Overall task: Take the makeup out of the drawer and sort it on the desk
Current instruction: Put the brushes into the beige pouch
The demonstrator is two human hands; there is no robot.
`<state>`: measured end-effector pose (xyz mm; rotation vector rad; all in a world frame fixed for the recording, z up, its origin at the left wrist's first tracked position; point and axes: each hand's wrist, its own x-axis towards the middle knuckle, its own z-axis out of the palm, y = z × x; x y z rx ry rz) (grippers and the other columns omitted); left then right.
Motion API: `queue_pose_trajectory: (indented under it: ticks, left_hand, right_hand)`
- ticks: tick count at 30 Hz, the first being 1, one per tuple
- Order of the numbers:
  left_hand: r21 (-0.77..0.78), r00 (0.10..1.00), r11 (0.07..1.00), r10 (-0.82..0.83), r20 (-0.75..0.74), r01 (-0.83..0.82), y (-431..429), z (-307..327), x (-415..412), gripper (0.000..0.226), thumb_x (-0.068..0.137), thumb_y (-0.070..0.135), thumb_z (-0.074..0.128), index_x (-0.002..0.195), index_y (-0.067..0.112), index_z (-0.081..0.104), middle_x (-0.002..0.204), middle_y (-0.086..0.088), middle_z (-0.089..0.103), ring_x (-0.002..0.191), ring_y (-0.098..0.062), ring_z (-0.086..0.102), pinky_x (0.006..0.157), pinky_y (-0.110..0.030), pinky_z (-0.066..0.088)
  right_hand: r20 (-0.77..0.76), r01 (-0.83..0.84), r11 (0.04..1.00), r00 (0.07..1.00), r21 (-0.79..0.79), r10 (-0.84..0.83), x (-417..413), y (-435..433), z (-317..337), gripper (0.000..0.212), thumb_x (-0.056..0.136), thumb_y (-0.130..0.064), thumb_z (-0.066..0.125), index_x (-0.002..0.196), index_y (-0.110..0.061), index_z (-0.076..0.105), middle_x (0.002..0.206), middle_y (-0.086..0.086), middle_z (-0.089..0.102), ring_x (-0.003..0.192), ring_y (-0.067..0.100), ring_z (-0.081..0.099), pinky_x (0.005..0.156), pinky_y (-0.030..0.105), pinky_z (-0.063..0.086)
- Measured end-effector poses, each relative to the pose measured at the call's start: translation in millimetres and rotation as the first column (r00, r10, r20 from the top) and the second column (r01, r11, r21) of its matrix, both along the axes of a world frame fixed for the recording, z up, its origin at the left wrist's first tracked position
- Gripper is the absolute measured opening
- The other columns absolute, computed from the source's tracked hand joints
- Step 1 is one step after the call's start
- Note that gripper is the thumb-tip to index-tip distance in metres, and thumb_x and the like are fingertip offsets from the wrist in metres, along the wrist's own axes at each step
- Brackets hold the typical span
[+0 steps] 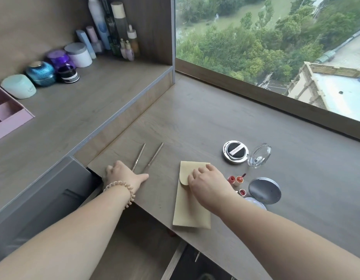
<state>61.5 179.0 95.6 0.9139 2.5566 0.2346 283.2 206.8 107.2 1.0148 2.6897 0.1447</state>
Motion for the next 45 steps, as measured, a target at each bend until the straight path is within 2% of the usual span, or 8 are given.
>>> queue_pose_trajectory:
  ticks: [5, 14, 18, 20, 22, 35, 40, 45]
  left_hand:
    - [-0.110, 0.993, 0.988, -0.100, 0.068, 0.107, 17.1, -3.3, -3.6, 0.051, 0.065, 0.048, 0.078, 0.085, 0.003, 0.065, 0.091, -0.016, 0.069, 0.082, -0.033, 0.063, 0.063, -0.031, 0.044]
    - [0.053, 0.968, 0.972, -0.233, 0.094, 0.229, 15.4, 6.8, 7.6, 0.031, 0.079, 0.037, 0.071, 0.097, 0.012, 0.064, 0.092, -0.005, 0.066, 0.087, -0.024, 0.061, 0.071, -0.026, 0.041]
    - [0.392, 0.785, 0.914, -0.317, 0.532, 0.104, 11.0, 22.2, 22.0, 0.022, 0.074, 0.026, 0.078, 0.080, 0.010, 0.065, 0.065, -0.004, 0.065, 0.056, -0.013, 0.059, 0.058, -0.026, 0.044]
    - [0.412, 0.635, 0.894, -0.424, 0.646, 0.177, 7.6, 33.0, 29.9, 0.016, 0.073, 0.017, 0.078, 0.073, 0.010, 0.064, 0.060, -0.003, 0.063, 0.050, -0.011, 0.056, 0.048, -0.024, 0.040]
    - [0.394, 0.542, 0.879, -0.476, 0.693, 0.269, 5.8, 42.2, 37.5, 0.015, 0.074, 0.013, 0.078, 0.073, 0.009, 0.063, 0.059, -0.001, 0.063, 0.048, -0.010, 0.056, 0.043, -0.021, 0.037]
    - [0.509, 0.415, 0.854, -0.504, 0.758, 0.108, 6.1, 68.2, 71.2, 0.042, 0.067, 0.040, 0.066, 0.080, 0.000, 0.066, 0.055, -0.003, 0.056, 0.041, -0.011, 0.046, 0.036, -0.017, 0.029]
    - [0.424, 0.231, 0.904, -0.424, 0.876, 0.054, -1.7, 72.8, 69.4, 0.058, 0.079, 0.052, 0.048, 0.091, -0.001, 0.066, 0.060, -0.007, 0.061, 0.041, -0.014, 0.048, 0.035, -0.019, 0.028]
    - [0.433, 0.238, 0.883, -0.466, 0.852, 0.181, -5.9, 82.3, 74.1, 0.023, 0.086, 0.022, 0.058, 0.083, 0.003, 0.069, 0.051, 0.000, 0.055, 0.036, -0.006, 0.044, 0.037, -0.016, 0.026]
  right_hand:
    - [-0.048, 0.055, 0.998, 0.997, -0.007, -0.055, -7.0, -1.6, 0.4, 0.014, 0.079, -0.019, 0.051, 0.071, -0.014, 0.062, 0.072, 0.007, 0.061, 0.071, 0.028, 0.056, 0.083, 0.041, 0.040]
    - [-0.490, 0.181, 0.982, 0.862, 0.056, -0.130, -26.1, 1.7, 8.7, 0.022, 0.077, -0.033, 0.056, 0.062, -0.017, 0.055, 0.062, 0.001, 0.056, 0.063, 0.027, 0.056, 0.063, 0.035, 0.044]
    - [-0.575, 0.463, 0.709, 0.417, -0.532, -0.704, -29.9, 5.9, 27.0, 0.036, 0.083, -0.053, 0.055, 0.094, -0.019, 0.055, 0.086, -0.003, 0.059, 0.086, 0.021, 0.056, 0.076, 0.036, 0.044]
    - [-0.418, 0.272, 0.413, 0.044, -0.869, -0.908, -32.5, 14.0, 35.4, 0.041, 0.076, -0.062, 0.058, 0.093, -0.025, 0.056, 0.088, -0.006, 0.060, 0.085, 0.017, 0.057, 0.080, 0.039, 0.049]
    - [-0.388, 0.122, 0.375, -0.115, -0.919, -0.914, -32.2, 21.2, 38.8, 0.030, 0.083, -0.053, 0.057, 0.078, -0.024, 0.062, 0.075, -0.007, 0.060, 0.070, 0.012, 0.054, 0.072, 0.036, 0.045]
    - [-0.315, -0.146, 0.342, -0.181, -0.928, -0.932, -15.9, 20.0, 53.1, 0.044, 0.090, -0.047, 0.055, 0.068, -0.009, 0.060, 0.043, -0.001, 0.046, 0.040, 0.014, 0.034, 0.045, 0.026, 0.026]
    - [-0.348, -0.185, 0.389, -0.217, -0.903, -0.912, -5.1, 22.1, 58.1, 0.044, 0.091, -0.045, 0.054, 0.063, -0.011, 0.060, 0.044, 0.003, 0.037, 0.039, 0.016, 0.030, 0.045, 0.026, 0.024]
    - [-0.379, -0.219, 0.424, -0.218, -0.879, -0.899, 3.9, 23.3, 66.1, 0.043, 0.091, -0.044, 0.054, 0.065, -0.011, 0.060, 0.044, 0.004, 0.041, 0.040, 0.018, 0.033, 0.045, 0.026, 0.029]
